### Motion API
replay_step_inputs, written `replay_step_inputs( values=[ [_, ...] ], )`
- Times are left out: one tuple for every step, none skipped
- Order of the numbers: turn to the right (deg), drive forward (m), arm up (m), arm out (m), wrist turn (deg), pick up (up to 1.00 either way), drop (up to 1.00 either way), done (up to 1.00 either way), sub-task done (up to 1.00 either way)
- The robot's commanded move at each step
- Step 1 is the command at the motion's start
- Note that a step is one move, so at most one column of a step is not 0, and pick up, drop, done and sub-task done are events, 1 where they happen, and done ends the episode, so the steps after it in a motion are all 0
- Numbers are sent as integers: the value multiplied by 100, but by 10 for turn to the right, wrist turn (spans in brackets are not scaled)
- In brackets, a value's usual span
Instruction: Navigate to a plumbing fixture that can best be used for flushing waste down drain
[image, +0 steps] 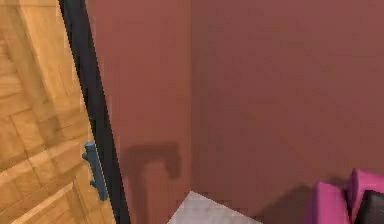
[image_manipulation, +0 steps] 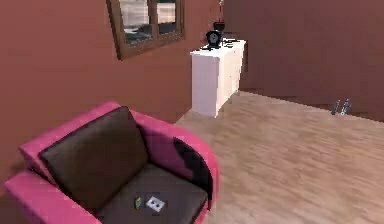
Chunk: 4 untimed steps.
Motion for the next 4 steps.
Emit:
replay_step_inputs(
  values=[
    [450,0,0,0,0,0,0,0,0],
    [450,0,0,0,0,0,0,0,0],
    [450,0,0,0,0,0,0,0,0],
    [120,0,0,0,0,0,0,0,0]
  ],
)
